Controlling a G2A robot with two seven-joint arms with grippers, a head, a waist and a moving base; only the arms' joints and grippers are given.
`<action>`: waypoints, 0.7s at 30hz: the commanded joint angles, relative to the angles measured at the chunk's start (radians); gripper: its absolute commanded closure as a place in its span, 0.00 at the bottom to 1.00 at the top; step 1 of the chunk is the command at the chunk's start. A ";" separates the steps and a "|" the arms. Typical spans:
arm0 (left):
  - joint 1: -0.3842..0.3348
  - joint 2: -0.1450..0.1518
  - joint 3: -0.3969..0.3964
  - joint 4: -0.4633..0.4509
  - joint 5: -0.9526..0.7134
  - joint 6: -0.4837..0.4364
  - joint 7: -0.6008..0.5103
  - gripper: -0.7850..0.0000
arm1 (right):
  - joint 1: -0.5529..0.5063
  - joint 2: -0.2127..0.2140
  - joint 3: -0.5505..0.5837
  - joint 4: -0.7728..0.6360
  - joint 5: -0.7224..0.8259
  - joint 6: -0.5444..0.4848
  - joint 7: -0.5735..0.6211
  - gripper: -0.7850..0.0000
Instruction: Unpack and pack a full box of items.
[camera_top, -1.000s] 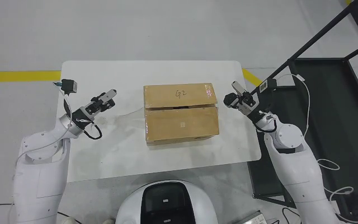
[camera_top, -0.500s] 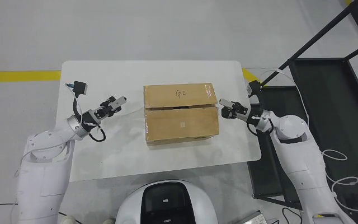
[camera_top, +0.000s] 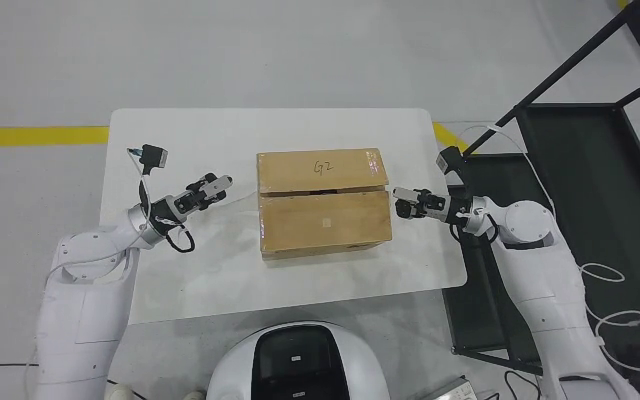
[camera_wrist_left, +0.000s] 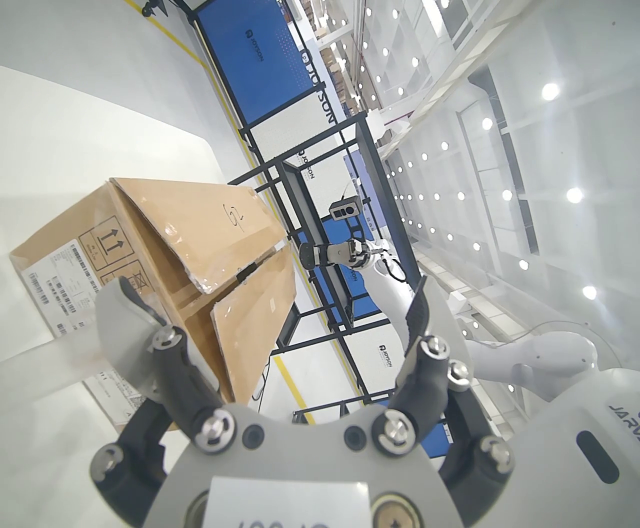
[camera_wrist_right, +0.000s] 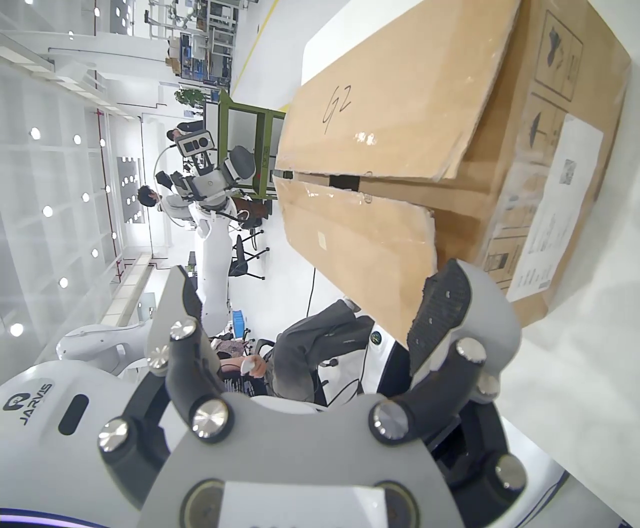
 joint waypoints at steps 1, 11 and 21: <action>0.000 0.000 0.000 0.000 0.000 0.000 0.000 0.00 | 0.000 0.000 0.000 0.000 0.000 0.000 0.000 0.00; 0.000 0.000 0.000 0.000 0.000 0.000 0.000 0.00 | 0.000 0.000 0.000 0.000 0.000 0.000 0.000 0.00; 0.000 0.000 0.000 0.000 0.000 0.000 0.000 0.00 | 0.004 0.000 -0.009 -0.007 -0.026 0.007 -0.039 0.00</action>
